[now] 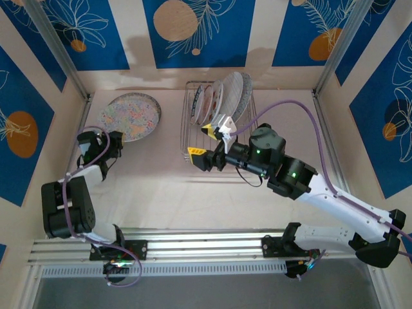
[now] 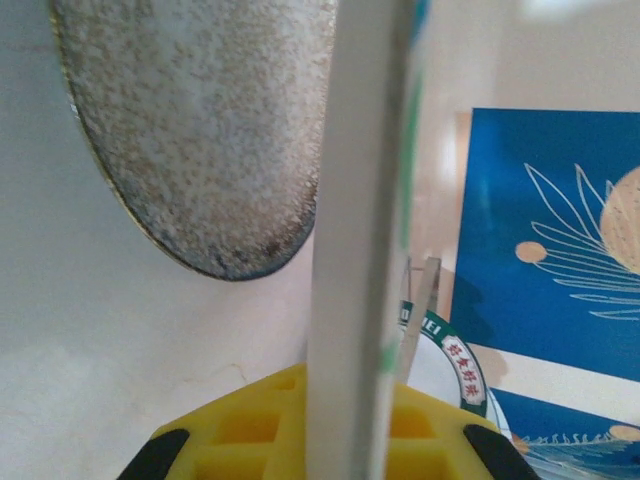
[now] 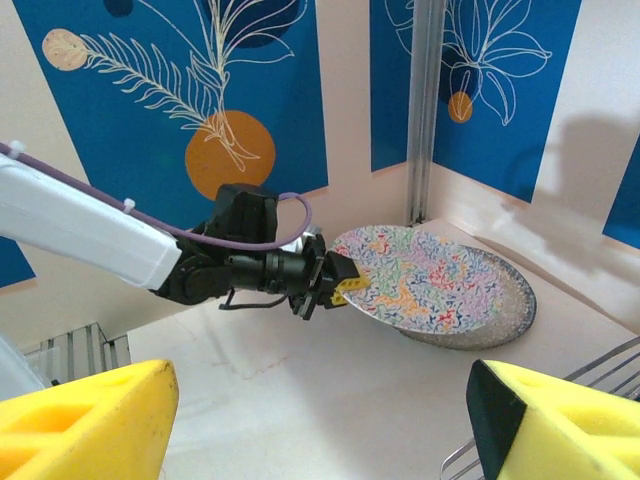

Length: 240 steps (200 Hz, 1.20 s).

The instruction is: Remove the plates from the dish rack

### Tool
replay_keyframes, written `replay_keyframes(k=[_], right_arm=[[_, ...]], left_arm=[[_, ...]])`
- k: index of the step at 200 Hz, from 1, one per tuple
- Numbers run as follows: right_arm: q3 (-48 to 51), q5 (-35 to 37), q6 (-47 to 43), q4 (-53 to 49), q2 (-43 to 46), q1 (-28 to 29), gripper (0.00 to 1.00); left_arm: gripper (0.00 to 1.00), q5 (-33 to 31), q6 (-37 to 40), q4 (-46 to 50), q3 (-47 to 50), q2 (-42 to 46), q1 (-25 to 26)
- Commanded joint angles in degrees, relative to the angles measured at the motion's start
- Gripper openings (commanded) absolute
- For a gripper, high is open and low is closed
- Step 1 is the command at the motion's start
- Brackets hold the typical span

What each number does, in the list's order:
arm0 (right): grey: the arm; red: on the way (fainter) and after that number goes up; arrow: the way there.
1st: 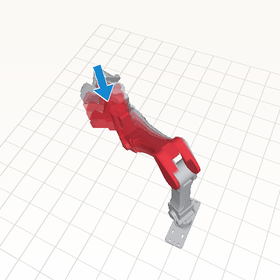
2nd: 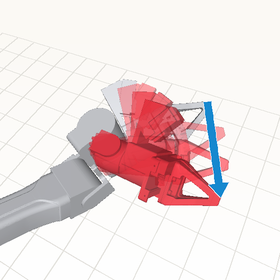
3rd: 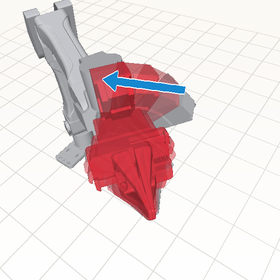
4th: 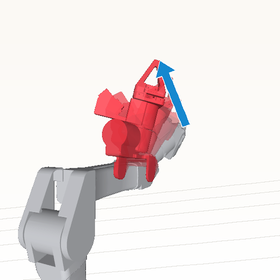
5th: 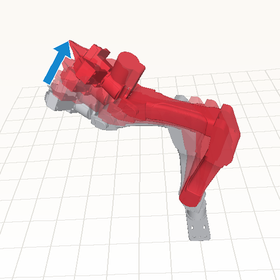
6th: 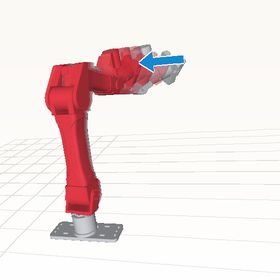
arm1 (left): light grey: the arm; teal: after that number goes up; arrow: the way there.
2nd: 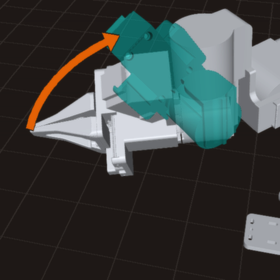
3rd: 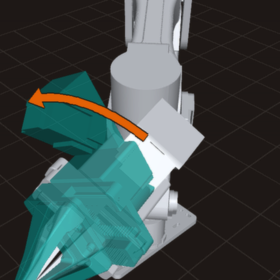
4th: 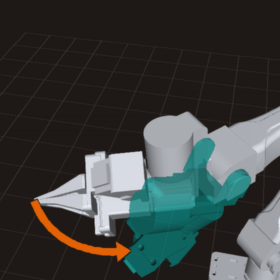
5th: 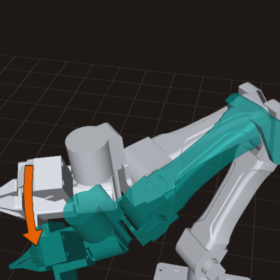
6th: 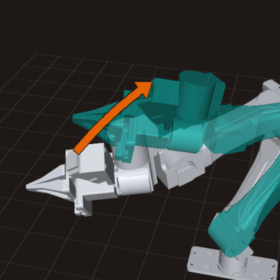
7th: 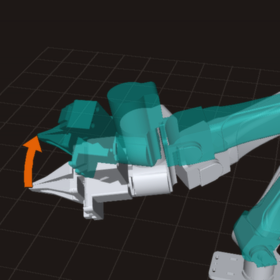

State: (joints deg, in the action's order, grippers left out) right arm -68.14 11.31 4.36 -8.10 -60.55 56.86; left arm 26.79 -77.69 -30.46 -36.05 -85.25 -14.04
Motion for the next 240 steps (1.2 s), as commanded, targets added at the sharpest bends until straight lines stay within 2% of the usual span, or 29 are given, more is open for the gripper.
replay_keyframes(k=[1,86,240], right_arm=[[-2.1,-0.5,-0.2,1.5,-0.5,-0.4,0.77],[-2.2,-0.2,0.9,2.5,-2.0,-1.5,0.77],[-3.3,-2.2,2.4,1.5,-3.5,-4.1,0.77]], left_arm=[[0.0,2.4,2.1,-8.2,-3.0,-2.1,-1.4],[0.0,3.9,2.9,-10.9,-7.1,-12.3,-1.7],[0.0,4.7,5.2,-8.0,-13.4,-21.7,-1.8]])
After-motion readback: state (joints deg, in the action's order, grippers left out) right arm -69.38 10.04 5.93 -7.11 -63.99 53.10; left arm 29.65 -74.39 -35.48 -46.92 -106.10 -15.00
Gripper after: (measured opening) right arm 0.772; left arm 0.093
